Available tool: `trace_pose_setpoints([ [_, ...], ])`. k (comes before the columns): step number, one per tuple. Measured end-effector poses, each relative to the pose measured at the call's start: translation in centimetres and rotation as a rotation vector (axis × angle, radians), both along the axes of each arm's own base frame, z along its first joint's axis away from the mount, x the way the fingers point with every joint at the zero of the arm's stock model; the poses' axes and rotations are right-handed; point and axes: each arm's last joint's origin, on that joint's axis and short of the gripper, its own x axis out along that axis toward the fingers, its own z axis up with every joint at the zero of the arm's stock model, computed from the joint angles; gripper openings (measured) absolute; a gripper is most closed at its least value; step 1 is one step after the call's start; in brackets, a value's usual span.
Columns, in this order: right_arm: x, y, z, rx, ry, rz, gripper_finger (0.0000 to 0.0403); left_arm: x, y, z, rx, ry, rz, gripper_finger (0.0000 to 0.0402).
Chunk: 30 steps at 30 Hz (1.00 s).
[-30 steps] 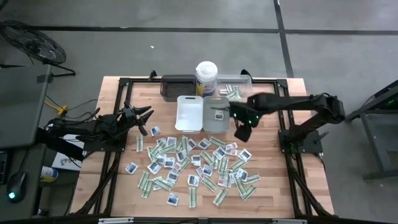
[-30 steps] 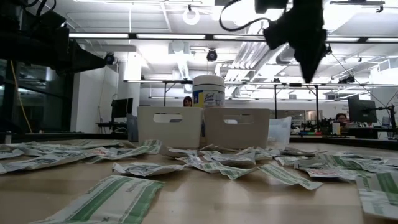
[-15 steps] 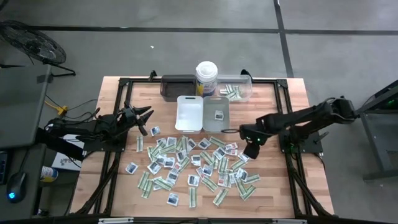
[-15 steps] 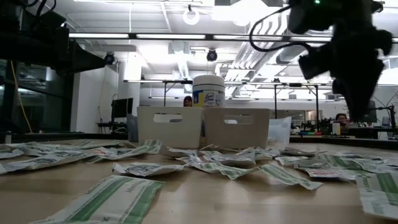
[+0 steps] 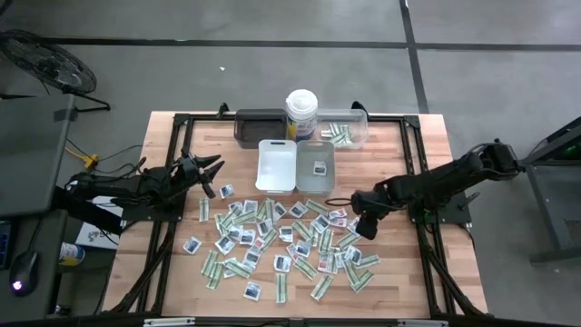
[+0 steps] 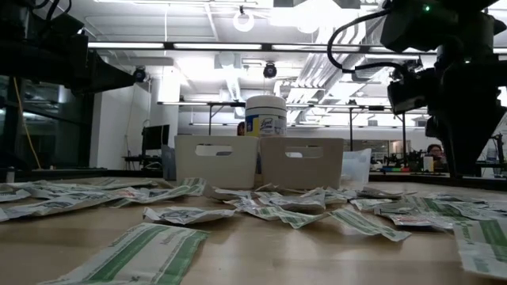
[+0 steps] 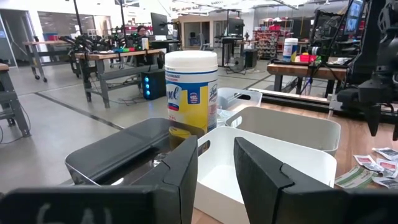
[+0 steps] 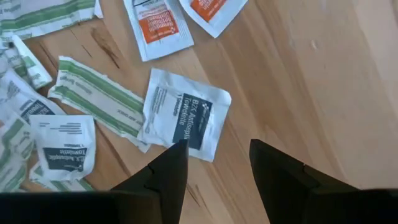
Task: Pick & Place First Aid Supplies
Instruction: Put the wipe into the gray bin
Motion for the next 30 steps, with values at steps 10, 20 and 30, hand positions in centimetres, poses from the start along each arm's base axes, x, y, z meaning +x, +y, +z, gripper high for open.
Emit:
trace_pose_setpoints([
  [10,0.9,0.6,-1.1,-0.012,0.004,0.000,0.0165,0.0,0.0,0.0,0.000,0.000,0.000,0.0101],
  [20,2.1,1.0,-3.4,-0.058,0.101,-0.029,0.0165,0.0,0.0,0.0,0.000,-0.001,0.001,0.0101],
  [30,2.1,1.1,-4.0,-0.105,0.141,-0.071,0.0143,0.0,0.0,0.0,0.000,0.000,0.001,0.0101],
])
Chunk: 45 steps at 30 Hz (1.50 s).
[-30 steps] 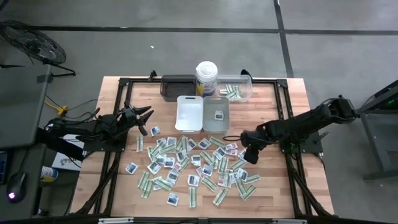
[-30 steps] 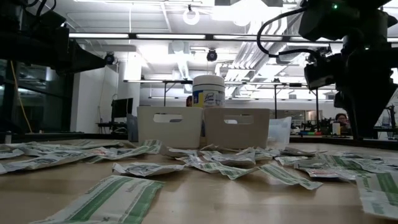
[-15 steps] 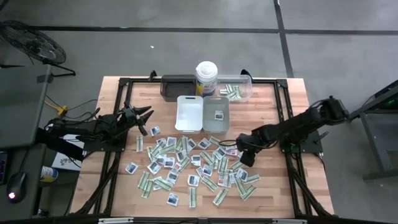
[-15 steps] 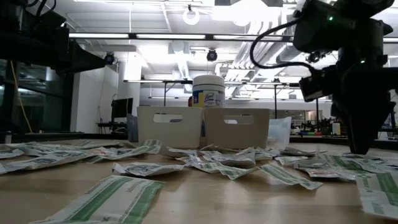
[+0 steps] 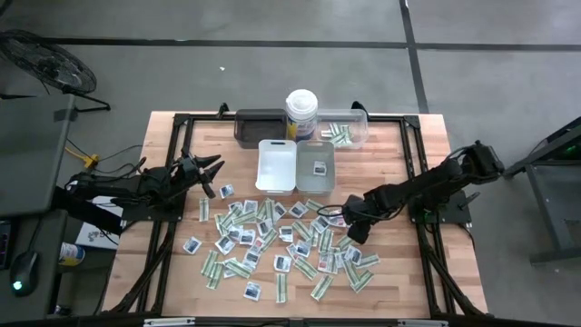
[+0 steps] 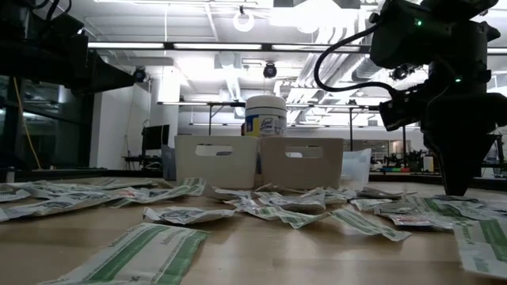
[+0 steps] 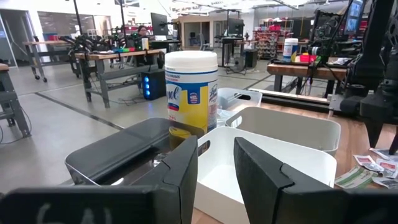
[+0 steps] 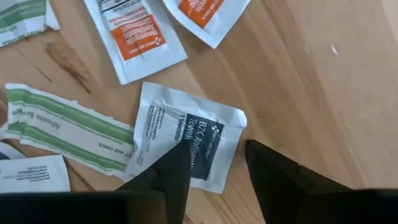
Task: Pick & Place First Aid Supplies
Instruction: Put the wipe into the gray bin
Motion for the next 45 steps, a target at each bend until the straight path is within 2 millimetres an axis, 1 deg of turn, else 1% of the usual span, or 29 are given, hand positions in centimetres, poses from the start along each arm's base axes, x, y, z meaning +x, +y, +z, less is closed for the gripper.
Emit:
trace_pose_setpoints([
  [9,0.0,0.0,0.0,0.007,0.006,-0.031,0.0062,0.0,0.0,0.0,0.000,0.000,0.000,0.0101],
  [16,0.2,-0.1,0.9,0.010,0.021,-0.039,0.0011,0.0,0.0,0.0,0.000,0.000,-0.001,0.0101],
  [18,0.4,-0.2,1.3,0.019,0.009,-0.043,0.0004,0.0,0.0,0.0,0.000,-0.001,0.000,0.0101],
  [25,0.6,-0.4,2.9,0.020,-0.012,-0.067,0.0002,0.0,0.0,0.0,0.000,0.000,0.000,0.0101],
  [29,0.8,-0.3,4.4,0.033,-0.040,-0.066,0.0001,0.0,0.0,0.0,0.000,0.000,-0.001,0.0101],
  [35,0.9,-0.7,8.3,0.020,-0.130,-0.099,0.0001,0.0,0.0,0.0,0.000,0.000,0.000,0.0101],
  [39,1.6,-1.8,11.0,-0.009,-0.204,-0.138,0.0001,0.0,0.0,0.0,0.000,0.000,0.000,0.0101],
  [42,2.3,-3.2,12.7,-0.025,-0.251,-0.164,0.0001,0.0,0.0,0.0,0.000,0.000,-0.001,0.0101],
  [45,3.0,-4.7,14.0,-0.050,-0.292,-0.207,0.0000,0.0,0.0,0.0,0.000,0.000,-0.001,0.0101],
])
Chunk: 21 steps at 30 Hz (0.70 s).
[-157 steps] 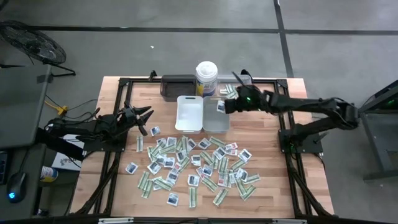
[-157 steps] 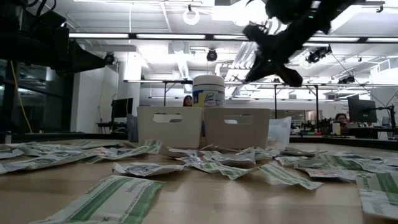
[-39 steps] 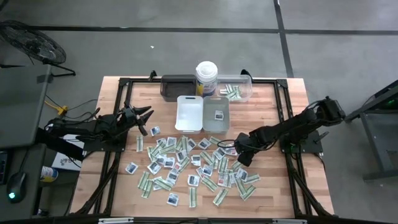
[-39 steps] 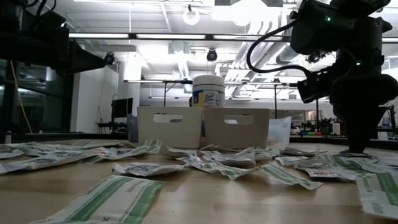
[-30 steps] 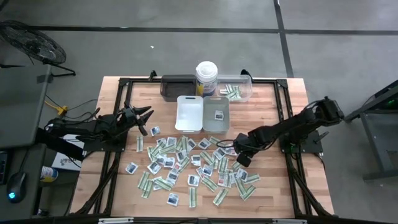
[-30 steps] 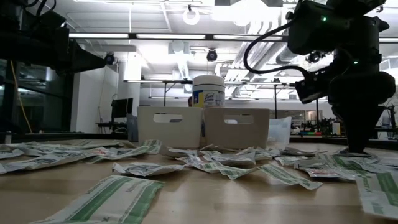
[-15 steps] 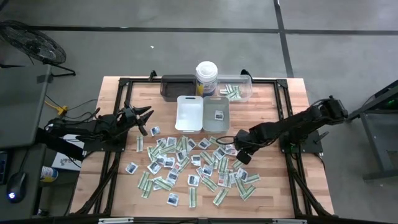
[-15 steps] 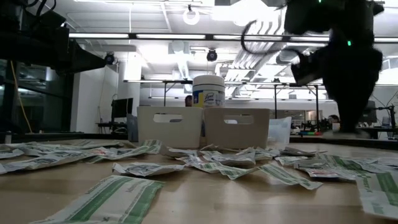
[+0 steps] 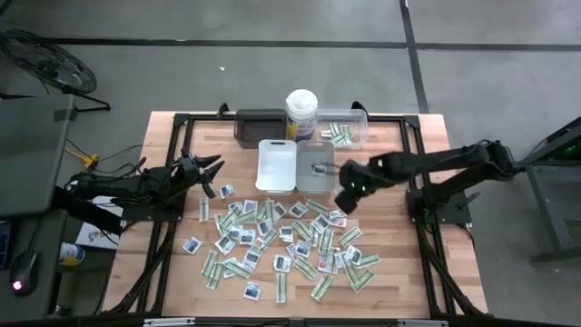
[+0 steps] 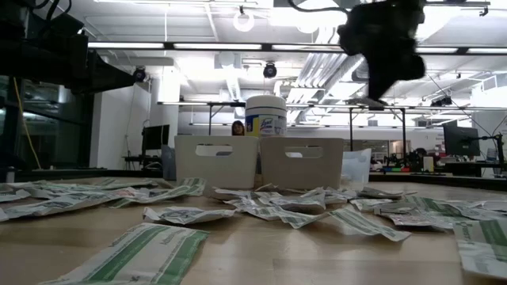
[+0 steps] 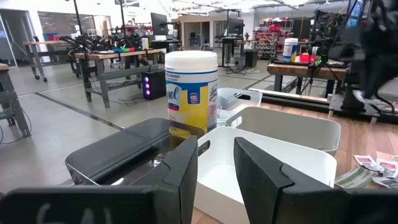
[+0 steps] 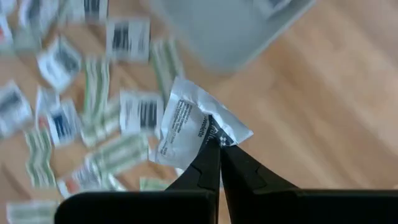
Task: Pick & Place First Aid Supplies
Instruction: Put the wipe into the gray bin
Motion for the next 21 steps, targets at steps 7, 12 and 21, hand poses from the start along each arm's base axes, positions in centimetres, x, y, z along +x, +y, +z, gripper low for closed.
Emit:
trace_pose_setpoints([
  [7,1.9,-3.6,0.8,-0.012,-0.031,-0.120,0.0000,0.0,0.0,0.0,0.000,0.000,0.000,0.0101],
  [12,3.4,-5.6,-0.1,0.001,-0.059,-0.180,0.0000,0.0,0.0,0.0,0.000,0.000,0.000,0.0101],
  [21,6.1,-8.1,-3.4,0.078,-0.079,-0.243,0.0000,0.0,0.0,0.0,0.000,0.000,0.000,0.0101],
])
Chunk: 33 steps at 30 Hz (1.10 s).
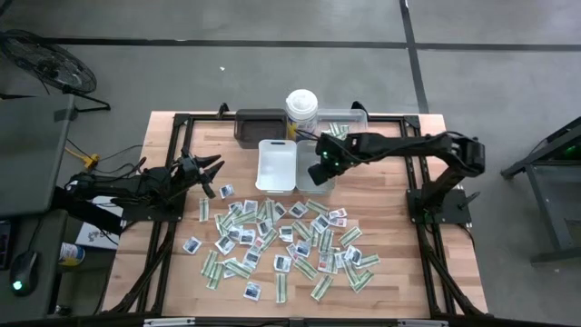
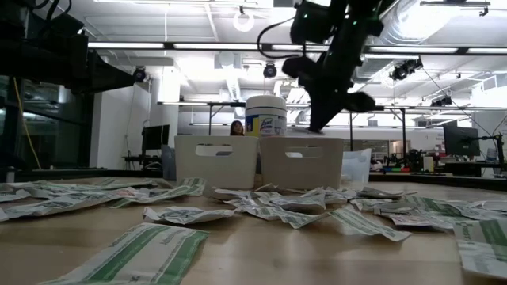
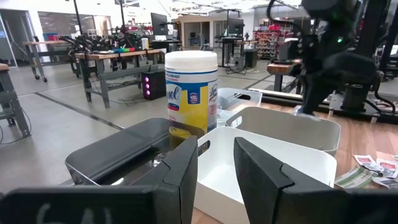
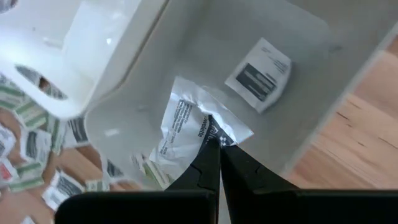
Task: Pick & Place First Aid Supplies
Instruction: Put the wipe into the gray bin, then put the ointment into the black transparent bin
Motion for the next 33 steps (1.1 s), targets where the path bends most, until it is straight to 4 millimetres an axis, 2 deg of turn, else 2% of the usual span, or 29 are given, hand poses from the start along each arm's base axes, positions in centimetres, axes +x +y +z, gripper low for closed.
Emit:
trace_pose_setpoints([
  [5,0.7,-0.4,-0.9,0.026,-0.013,-0.020,0.0004,0.0,0.0,0.0,0.000,-0.001,0.000,0.0101],
  [10,0.7,-0.5,-1.0,0.024,-0.007,-0.027,0.0023,0.0,0.0,0.0,0.000,0.000,0.000,0.0101],
  [21,0.5,-0.5,-0.7,0.012,-0.002,-0.033,0.0115,0.0,0.0,0.0,0.000,-0.001,0.000,0.0101],
  [28,-1.6,1.4,1.2,0.039,0.037,-0.045,0.0133,0.0,0.0,0.0,0.000,-0.001,0.000,0.0101],
  [33,-4.1,3.5,1.3,0.081,0.072,-0.060,0.0134,0.0,0.0,0.0,0.000,0.000,0.000,0.0101],
])
